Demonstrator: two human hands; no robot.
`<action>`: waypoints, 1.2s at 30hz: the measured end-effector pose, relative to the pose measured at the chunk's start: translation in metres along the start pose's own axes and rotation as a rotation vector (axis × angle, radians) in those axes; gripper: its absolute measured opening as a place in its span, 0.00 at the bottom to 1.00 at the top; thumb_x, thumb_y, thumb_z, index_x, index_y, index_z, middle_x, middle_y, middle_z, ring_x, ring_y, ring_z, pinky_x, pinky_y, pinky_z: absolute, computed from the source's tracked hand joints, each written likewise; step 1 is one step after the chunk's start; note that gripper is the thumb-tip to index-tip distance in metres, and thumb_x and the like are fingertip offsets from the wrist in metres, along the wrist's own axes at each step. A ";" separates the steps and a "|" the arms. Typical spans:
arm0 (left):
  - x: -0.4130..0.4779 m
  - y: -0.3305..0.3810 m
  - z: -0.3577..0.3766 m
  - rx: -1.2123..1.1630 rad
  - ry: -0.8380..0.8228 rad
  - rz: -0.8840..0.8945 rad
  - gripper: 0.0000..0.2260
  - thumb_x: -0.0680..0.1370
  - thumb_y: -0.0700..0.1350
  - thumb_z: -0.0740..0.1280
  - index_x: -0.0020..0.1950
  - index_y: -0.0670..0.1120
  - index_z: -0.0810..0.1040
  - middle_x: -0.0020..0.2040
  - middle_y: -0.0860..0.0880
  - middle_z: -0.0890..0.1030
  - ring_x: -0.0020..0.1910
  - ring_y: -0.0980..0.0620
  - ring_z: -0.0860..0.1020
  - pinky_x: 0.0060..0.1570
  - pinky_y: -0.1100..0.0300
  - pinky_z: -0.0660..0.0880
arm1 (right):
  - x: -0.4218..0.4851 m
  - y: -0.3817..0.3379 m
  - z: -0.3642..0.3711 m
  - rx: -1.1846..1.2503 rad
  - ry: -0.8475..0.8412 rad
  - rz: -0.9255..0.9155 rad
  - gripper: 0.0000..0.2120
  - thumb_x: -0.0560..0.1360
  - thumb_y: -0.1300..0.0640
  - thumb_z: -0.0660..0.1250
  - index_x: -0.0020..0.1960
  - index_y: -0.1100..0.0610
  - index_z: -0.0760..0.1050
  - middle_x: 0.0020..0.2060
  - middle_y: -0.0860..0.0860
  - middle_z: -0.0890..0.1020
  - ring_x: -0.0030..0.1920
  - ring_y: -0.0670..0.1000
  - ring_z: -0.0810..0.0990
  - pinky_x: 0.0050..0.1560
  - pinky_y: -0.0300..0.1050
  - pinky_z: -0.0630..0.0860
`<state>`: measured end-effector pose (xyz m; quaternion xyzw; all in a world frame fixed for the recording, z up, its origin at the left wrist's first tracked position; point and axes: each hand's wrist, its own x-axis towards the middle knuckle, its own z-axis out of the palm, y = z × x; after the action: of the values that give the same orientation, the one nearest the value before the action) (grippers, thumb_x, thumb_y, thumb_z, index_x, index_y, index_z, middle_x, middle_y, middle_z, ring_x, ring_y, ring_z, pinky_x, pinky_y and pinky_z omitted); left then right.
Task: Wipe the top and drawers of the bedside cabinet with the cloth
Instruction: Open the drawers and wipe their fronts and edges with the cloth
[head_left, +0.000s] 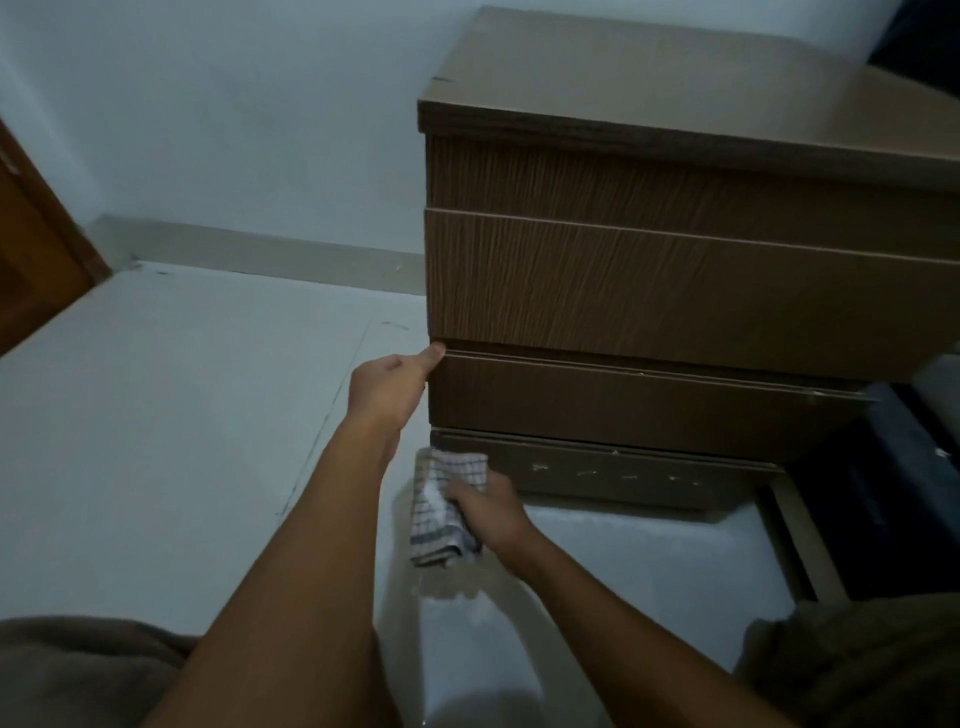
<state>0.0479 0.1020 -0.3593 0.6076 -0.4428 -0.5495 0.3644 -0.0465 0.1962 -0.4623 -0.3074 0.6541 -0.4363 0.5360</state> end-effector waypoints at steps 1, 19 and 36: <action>-0.004 -0.004 0.002 -0.047 0.013 0.011 0.14 0.74 0.56 0.71 0.46 0.44 0.80 0.49 0.49 0.83 0.54 0.48 0.80 0.50 0.58 0.69 | -0.001 0.006 -0.011 0.066 -0.006 0.053 0.12 0.75 0.62 0.67 0.57 0.61 0.80 0.50 0.53 0.85 0.46 0.50 0.84 0.48 0.38 0.80; 0.004 -0.102 0.079 -0.060 0.273 -0.134 0.18 0.79 0.46 0.63 0.69 0.45 0.71 0.65 0.42 0.76 0.63 0.41 0.75 0.64 0.51 0.71 | -0.041 0.045 -0.146 0.415 0.813 -0.030 0.16 0.77 0.58 0.67 0.65 0.56 0.74 0.52 0.53 0.82 0.49 0.52 0.82 0.51 0.47 0.81; 0.008 -0.099 0.079 -0.106 0.341 -0.114 0.07 0.79 0.39 0.63 0.54 0.45 0.68 0.51 0.45 0.72 0.48 0.47 0.71 0.48 0.58 0.69 | -0.052 0.066 -0.237 0.276 1.218 -0.076 0.18 0.77 0.64 0.64 0.66 0.63 0.74 0.60 0.58 0.80 0.61 0.56 0.78 0.58 0.40 0.70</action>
<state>-0.0168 0.1321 -0.4645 0.6962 -0.3098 -0.4807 0.4338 -0.2598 0.3269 -0.4884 0.0455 0.7684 -0.6326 0.0858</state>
